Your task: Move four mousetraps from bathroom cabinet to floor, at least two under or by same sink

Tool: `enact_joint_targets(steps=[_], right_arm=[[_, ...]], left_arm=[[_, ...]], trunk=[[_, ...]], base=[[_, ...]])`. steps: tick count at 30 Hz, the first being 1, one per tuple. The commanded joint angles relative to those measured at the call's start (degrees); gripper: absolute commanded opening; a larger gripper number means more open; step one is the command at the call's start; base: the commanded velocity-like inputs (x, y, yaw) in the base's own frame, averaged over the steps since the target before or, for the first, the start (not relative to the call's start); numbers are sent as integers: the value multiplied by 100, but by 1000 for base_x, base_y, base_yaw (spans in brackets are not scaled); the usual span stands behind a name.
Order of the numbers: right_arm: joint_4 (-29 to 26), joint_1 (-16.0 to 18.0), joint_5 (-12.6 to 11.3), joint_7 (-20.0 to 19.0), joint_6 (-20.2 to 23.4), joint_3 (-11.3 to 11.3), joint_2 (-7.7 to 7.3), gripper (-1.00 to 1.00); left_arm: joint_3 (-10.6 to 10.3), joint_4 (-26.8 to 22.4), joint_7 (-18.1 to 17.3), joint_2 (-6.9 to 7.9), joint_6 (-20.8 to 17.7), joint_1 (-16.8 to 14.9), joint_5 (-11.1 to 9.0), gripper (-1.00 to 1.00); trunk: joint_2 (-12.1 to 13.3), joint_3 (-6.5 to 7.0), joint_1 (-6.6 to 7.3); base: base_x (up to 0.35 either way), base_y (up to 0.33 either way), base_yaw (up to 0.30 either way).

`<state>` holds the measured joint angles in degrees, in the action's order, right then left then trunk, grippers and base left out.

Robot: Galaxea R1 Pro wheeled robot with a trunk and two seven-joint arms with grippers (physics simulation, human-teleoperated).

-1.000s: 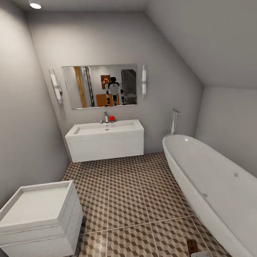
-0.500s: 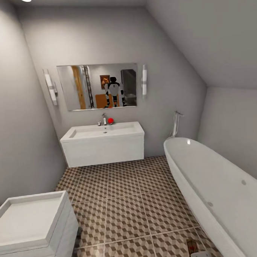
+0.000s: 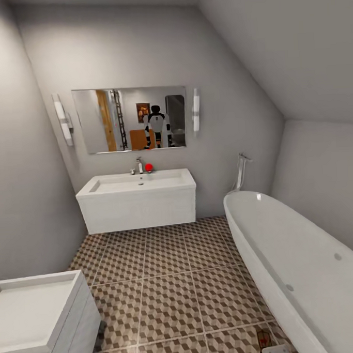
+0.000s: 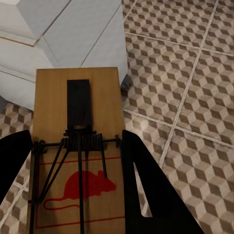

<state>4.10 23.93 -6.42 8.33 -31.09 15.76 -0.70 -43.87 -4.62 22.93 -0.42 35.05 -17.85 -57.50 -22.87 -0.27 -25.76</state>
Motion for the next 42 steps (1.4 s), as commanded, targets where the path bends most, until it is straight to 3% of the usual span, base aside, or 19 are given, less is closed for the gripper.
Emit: enact_joint_targets(steps=[1,22,42], right_arm=[[20,6,-56,-6,-33,50,6,-100],[20,6,-61,-7,-30,48,25,-100],[20,6,-61,57,-37,48,17,-100]], left_arm=[[-50,-3,54,-1,0,-4,-7,-100],[-51,-3,56,-8,-10,-2,-7,-100],[-51,-3,45,5,-7,-5,-7,-100]], trunk=[[-5,-3,-2],[-5,-3,-2],[-5,-3,-2]], base=[[5,-2,0],[213,-149,0],[325,-8,0]])
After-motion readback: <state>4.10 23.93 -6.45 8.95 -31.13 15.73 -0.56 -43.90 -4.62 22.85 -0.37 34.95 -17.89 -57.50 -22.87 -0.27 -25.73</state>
